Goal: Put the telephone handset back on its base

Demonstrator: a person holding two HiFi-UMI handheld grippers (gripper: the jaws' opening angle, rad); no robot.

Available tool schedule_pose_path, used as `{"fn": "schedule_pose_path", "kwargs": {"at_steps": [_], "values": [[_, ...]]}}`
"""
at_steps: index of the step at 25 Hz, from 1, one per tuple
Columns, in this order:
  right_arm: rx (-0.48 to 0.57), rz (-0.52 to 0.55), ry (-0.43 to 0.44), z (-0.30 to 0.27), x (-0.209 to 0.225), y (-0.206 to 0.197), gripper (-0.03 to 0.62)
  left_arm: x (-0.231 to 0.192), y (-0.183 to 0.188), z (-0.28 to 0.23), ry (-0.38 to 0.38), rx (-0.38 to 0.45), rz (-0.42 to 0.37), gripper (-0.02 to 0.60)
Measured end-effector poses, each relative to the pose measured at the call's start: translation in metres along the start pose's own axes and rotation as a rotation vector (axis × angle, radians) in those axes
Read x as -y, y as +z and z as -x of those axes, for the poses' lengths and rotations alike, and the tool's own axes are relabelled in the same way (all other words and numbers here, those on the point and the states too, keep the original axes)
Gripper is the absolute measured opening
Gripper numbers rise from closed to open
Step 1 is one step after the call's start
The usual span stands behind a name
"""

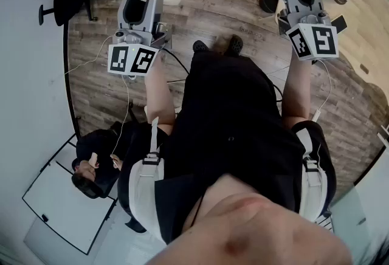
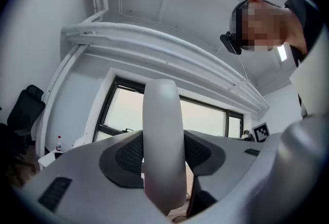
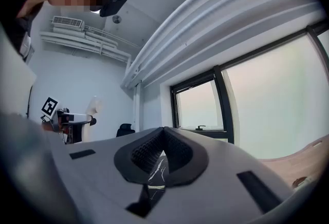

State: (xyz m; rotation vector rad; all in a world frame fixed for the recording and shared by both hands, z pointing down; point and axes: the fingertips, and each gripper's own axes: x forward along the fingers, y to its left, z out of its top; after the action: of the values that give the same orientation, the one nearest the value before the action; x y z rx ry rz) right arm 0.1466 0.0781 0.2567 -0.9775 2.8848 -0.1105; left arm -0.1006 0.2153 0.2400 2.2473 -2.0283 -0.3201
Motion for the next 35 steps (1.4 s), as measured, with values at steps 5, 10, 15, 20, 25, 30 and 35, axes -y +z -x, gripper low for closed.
{"fn": "schedule_pose_path", "kwargs": {"at_steps": [5, 10, 15, 20, 25, 30, 35], "values": [[-0.017, 0.019, 0.013, 0.004, -0.007, -0.004, 0.029, 0.0, 0.0, 0.004, 0.004, 0.001, -0.005, 0.227], [0.0, 0.012, 0.017, 0.008, -0.004, 0.0, 0.029, 0.005, -0.002, 0.004, 0.011, -0.006, -0.018, 0.227], [-0.006, 0.006, 0.058, 0.009, -0.008, -0.004, 0.031, 0.009, -0.005, 0.003, 0.026, -0.015, -0.026, 0.227], [-0.016, -0.005, 0.065, 0.012, -0.001, -0.011, 0.031, 0.01, -0.012, -0.001, 0.037, -0.028, -0.022, 0.227], [-0.029, -0.01, 0.052, 0.008, 0.004, -0.016, 0.031, 0.007, -0.02, -0.01, 0.026, -0.049, -0.009, 0.227], [-0.043, -0.006, 0.036, -0.007, 0.013, -0.023, 0.031, -0.006, -0.029, -0.029, 0.009, -0.065, 0.001, 0.227], [-0.052, 0.024, 0.034, -0.036, 0.021, -0.02, 0.031, -0.029, -0.03, -0.063, -0.022, -0.074, 0.024, 0.227]]}}
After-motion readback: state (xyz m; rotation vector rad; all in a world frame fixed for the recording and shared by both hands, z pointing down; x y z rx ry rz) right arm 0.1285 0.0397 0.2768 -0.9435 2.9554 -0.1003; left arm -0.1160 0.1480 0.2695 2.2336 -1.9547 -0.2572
